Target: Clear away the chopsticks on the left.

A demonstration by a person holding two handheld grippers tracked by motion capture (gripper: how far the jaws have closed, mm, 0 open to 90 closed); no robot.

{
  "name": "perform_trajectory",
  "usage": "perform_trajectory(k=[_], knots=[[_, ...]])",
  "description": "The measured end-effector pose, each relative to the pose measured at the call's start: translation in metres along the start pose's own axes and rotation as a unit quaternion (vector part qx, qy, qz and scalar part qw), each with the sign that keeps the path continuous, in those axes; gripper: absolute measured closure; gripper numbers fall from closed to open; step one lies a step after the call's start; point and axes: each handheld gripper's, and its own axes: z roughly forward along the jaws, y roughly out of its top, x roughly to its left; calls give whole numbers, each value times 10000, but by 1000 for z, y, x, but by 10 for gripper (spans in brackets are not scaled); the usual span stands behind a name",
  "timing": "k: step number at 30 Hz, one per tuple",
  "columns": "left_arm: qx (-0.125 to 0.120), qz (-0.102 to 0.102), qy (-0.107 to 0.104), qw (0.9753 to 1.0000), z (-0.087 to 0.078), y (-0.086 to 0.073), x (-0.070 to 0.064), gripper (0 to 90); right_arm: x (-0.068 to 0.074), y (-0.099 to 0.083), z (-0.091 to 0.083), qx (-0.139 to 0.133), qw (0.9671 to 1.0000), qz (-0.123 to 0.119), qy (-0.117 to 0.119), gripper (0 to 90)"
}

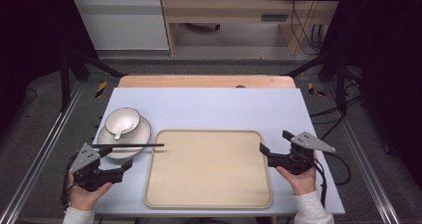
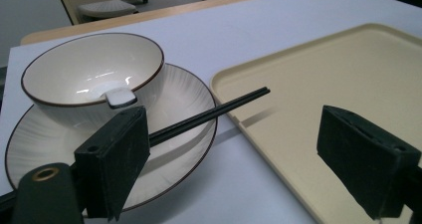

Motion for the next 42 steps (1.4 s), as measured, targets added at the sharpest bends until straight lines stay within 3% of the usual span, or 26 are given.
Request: perform_trajectory(k=[3,8,14,18,28,36,42], knots=[[163,65,0,9998,1,-2,4,143,2,0,1,12,10000,-23,28,56],[516,160,182,9984,8,-9,11,159,5,2,1,49,10000,-46,24,56],[676,165,359,9969,19,-9,24,204,10,5,4,34,9999,-78,68,56],[695,99,385,9968,28,-8,32,226,11,5,5,50,9999,-107,89,56],[877,150,497,9948,47,-12,50,306,12,4,9,108,9998,-99,119,55],[968,365,643,9926,53,-16,50,360,13,5,8,114,9998,-96,148,55],[984,397,683,9920,51,-16,49,407,12,5,8,120,9998,-93,151,55]])
